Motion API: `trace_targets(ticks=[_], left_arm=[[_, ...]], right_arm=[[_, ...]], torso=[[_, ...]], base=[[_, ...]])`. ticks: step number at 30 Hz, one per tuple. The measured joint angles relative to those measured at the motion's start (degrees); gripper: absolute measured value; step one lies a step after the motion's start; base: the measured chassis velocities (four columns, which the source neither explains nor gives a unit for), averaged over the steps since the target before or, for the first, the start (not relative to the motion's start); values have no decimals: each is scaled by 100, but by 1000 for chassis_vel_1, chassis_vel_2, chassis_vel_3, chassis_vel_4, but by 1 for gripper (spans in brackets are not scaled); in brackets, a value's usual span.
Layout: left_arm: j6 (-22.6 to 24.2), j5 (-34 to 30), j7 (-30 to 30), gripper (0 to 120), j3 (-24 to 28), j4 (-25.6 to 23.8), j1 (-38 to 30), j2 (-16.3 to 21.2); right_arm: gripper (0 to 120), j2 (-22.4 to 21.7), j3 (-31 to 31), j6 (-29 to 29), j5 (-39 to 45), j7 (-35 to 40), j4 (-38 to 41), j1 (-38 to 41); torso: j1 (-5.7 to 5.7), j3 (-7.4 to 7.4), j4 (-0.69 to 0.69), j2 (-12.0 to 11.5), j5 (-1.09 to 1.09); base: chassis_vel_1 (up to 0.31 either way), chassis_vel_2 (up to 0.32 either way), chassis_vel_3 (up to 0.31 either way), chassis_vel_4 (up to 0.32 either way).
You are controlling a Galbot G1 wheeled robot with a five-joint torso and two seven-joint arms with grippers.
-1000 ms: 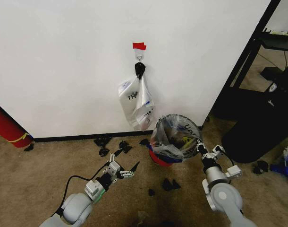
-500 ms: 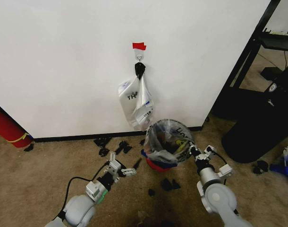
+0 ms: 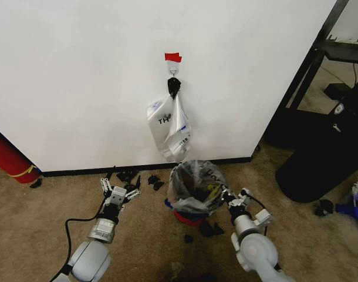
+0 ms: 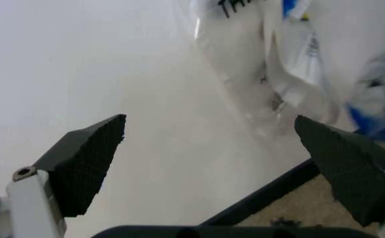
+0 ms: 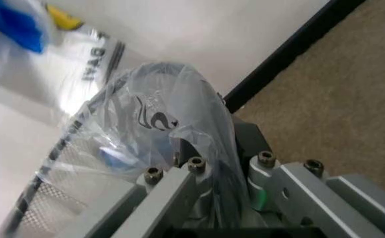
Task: Pick up the garbage bag from the wall and place it over the trash bin.
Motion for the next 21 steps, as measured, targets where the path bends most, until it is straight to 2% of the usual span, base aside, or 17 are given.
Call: trace_targets(ticks=[4,8,21], left_arm=[[-19,-7,28,100,54,-49,74,-137],[-38,-27,40,100,93,-80,118,-237],[-65,-53,76,100,142,-88,80,-258]], right_arm=[[1,84,-37,136,-187,-342,-367,84],[1,125,-36,292,-561,-1024,-890,158],[1,105,-67,249,-611,-1005,-897,173]], torso=[[0,0,-2,0,0],[0,-1,-3,0,-1],[0,0,-1,1,1]], base=[[0,0,0,0],[0,0,0,0],[0,0,0,0]])
